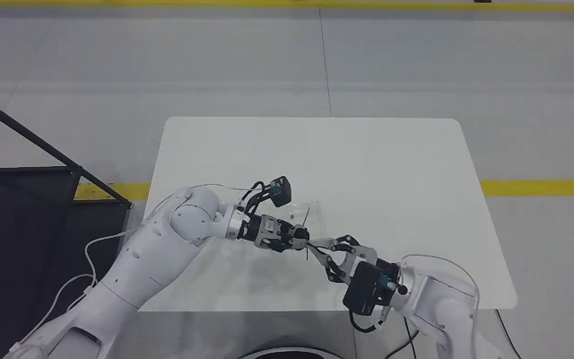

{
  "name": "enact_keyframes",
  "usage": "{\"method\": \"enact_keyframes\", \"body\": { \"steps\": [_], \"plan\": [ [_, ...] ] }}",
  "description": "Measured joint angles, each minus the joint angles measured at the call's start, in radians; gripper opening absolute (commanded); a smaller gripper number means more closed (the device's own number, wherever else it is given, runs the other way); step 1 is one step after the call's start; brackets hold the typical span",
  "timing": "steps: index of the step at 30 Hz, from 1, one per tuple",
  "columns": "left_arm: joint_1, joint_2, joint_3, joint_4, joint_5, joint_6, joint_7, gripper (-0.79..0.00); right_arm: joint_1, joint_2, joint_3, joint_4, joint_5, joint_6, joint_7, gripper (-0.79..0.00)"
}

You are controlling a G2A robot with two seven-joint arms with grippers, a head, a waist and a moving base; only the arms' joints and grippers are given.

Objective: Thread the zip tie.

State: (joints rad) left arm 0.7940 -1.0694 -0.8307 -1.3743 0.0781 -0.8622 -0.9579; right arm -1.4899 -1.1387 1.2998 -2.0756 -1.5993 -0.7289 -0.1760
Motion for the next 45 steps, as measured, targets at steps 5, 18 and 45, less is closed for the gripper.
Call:
{"method": "enact_keyframes", "body": {
  "steps": [5,18,45],
  "plan": [
    [0.0,0.0,0.0,0.0,0.0,0.0,0.0,-0.785,0.009,0.002,-0.007,0.003,0.008,0.003,0.01,-0.785],
    [0.0,0.0,0.0,0.0,0.0,0.0,0.0,-0.785,0.008,0.009,0.002,0.007,0.017,0.023,0.022,-0.785],
    [0.026,0.003,-0.003,-0.037,0.047,0.028,0.04,-0.785,-0.02,0.015,-0.045,-0.031,-0.144,0.221,0.002,-0.785]
  ]
}}
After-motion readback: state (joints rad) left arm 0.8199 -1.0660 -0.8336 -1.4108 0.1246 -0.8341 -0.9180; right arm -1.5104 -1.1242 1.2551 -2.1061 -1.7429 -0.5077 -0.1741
